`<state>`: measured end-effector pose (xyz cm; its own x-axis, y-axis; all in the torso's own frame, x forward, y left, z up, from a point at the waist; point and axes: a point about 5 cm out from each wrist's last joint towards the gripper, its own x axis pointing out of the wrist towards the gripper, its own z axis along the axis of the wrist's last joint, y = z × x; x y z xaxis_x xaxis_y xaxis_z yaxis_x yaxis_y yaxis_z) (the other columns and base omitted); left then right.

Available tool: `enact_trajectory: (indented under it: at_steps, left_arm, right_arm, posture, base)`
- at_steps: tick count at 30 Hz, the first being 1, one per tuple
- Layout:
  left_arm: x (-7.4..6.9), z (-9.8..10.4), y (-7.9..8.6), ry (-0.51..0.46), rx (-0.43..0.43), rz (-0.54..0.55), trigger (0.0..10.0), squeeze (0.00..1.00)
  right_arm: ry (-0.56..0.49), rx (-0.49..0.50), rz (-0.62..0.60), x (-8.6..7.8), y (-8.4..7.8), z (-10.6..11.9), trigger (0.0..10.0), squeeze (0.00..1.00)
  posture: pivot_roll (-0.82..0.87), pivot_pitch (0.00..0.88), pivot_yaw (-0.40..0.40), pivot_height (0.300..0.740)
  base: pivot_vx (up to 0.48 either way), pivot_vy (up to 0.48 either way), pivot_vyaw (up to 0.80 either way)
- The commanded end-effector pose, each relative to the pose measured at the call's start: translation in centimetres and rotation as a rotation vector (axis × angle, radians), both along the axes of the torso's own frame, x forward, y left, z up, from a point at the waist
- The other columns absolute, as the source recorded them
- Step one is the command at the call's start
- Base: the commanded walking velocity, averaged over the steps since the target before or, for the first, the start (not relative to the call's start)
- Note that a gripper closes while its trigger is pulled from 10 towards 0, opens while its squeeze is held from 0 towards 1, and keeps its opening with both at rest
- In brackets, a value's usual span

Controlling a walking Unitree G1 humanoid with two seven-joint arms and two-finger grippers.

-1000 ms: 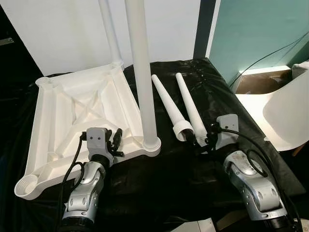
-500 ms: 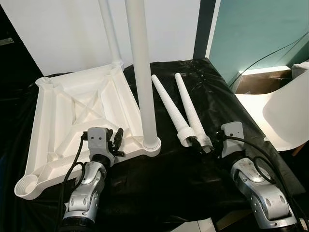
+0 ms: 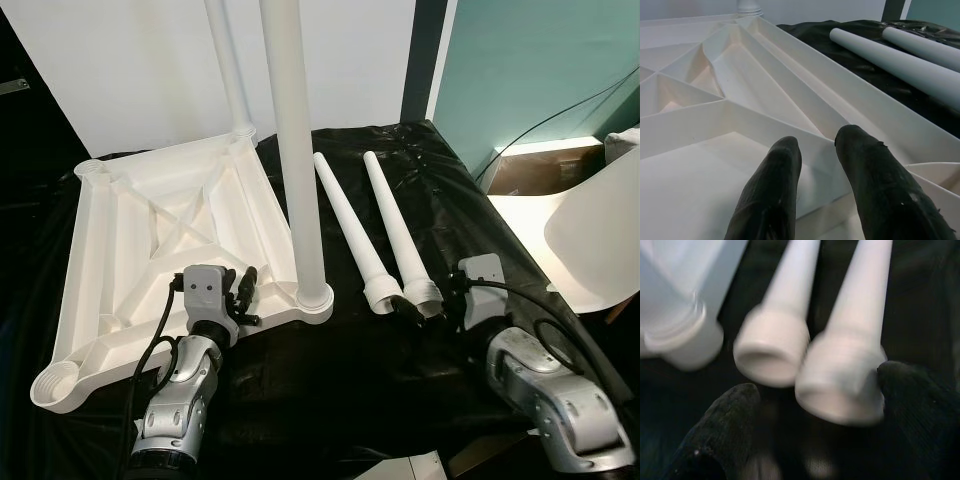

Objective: Building children table

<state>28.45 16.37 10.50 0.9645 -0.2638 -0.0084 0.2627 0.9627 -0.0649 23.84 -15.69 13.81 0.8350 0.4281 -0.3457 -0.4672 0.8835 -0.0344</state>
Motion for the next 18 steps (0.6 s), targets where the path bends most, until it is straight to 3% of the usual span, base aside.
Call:
enact_trajectory:
  at_steps: [1,7,8,11,13,18]
  left_arm:
    - [-0.2,-0.6,-0.3,0.017,0.009,-0.055,10.0,0.0]
    - [-0.2,-0.6,-0.3,0.015,0.009,-0.054,10.0,0.0]
    - [-0.3,-0.6,-0.2,0.015,0.01,-0.052,10.0,0.0]
    - [-0.3,-0.6,-0.1,0.015,0.011,-0.05,10.0,0.0]
    - [-0.3,-0.6,-0.1,0.017,0.01,-0.05,10.0,0.0]
    - [-0.2,-0.6,-0.3,0.014,0.007,-0.054,10.0,0.0]
  right_arm:
    - [0.083,0.015,0.047,-0.7,0.4,-0.6,10.0,0.0]
    - [0.184,0.071,0.023,-1.4,0.0,-0.7,10.0,0.0]
    - [0.205,0.129,0.009,-1.6,-0.3,-0.4,10.0,0.0]
    - [0.187,0.165,0.01,-1.6,-0.6,0.1,10.0,0.0]
    - [-0.047,0.076,0.035,-1.1,-0.5,1.8,10.0,0.0]
    - [-0.198,-0.037,0.071,-1.0,0.4,2.5,10.0,0.0]
  posture:
    - [0.0,0.0,0.028,0.74]
    - [0.0,0.0,0.026,0.74]
    - [-0.01,0.0,0.025,0.74]
    - [-0.01,0.0,0.025,0.74]
    - [-0.01,0.0,0.029,0.74]
    - [-0.01,0.0,0.029,0.74]
  base:
    - [0.0,0.0,0.0]
    - [0.0,0.0,0.0]
    - [0.0,0.0,0.0]
    - [0.0,0.0,0.0]
    - [0.0,0.0,0.0]
    - [0.0,0.0,0.0]
